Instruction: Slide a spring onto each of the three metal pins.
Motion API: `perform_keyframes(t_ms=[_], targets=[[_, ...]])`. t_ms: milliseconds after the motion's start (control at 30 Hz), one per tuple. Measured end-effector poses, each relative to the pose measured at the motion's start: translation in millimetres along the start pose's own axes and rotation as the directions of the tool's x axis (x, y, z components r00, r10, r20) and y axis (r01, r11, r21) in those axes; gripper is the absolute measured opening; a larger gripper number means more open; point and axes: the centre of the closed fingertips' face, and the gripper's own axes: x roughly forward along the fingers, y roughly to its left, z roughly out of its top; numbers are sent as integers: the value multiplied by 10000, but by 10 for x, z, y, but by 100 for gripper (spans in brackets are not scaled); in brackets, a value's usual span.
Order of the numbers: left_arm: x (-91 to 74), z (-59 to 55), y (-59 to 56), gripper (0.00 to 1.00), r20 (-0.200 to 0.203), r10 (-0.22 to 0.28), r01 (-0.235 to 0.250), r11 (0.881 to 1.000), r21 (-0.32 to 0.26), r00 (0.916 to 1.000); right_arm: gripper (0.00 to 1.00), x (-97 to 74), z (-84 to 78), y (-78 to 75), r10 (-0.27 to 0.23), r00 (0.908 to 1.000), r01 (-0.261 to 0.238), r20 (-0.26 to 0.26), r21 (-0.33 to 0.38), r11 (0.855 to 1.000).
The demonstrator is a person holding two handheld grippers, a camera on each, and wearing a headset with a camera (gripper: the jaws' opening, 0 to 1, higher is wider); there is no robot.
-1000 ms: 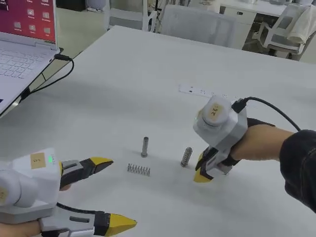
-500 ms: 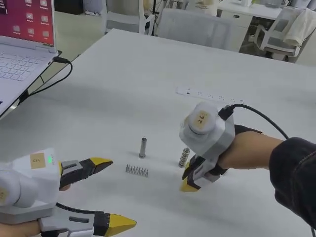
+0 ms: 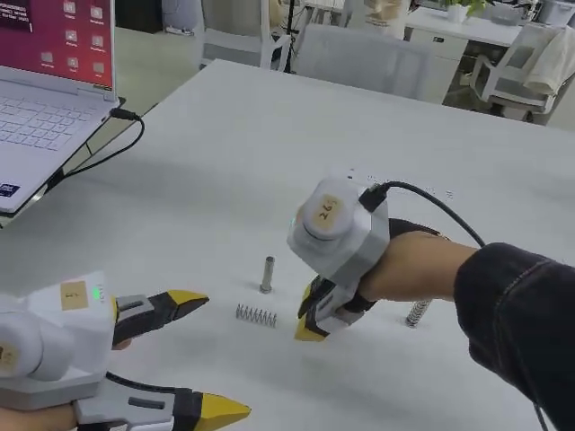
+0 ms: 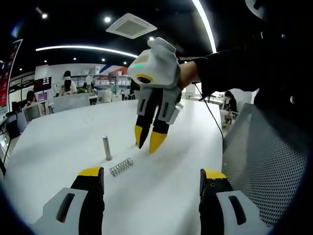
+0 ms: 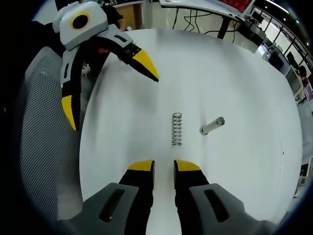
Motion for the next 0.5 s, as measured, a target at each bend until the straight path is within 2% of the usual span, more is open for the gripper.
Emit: perform_keyframes(t_ms=[200, 500], targets=[[-30, -12, 30, 77, -9, 63, -63, 10000, -35, 10000, 14, 64, 99, -87, -63, 10000, 63, 61, -122, 9999], [-51, -43, 56, 76, -56, 140, -141, 9998, -123, 9999, 14, 173, 176, -188, 59, 9997, -62, 234, 140, 9999]])
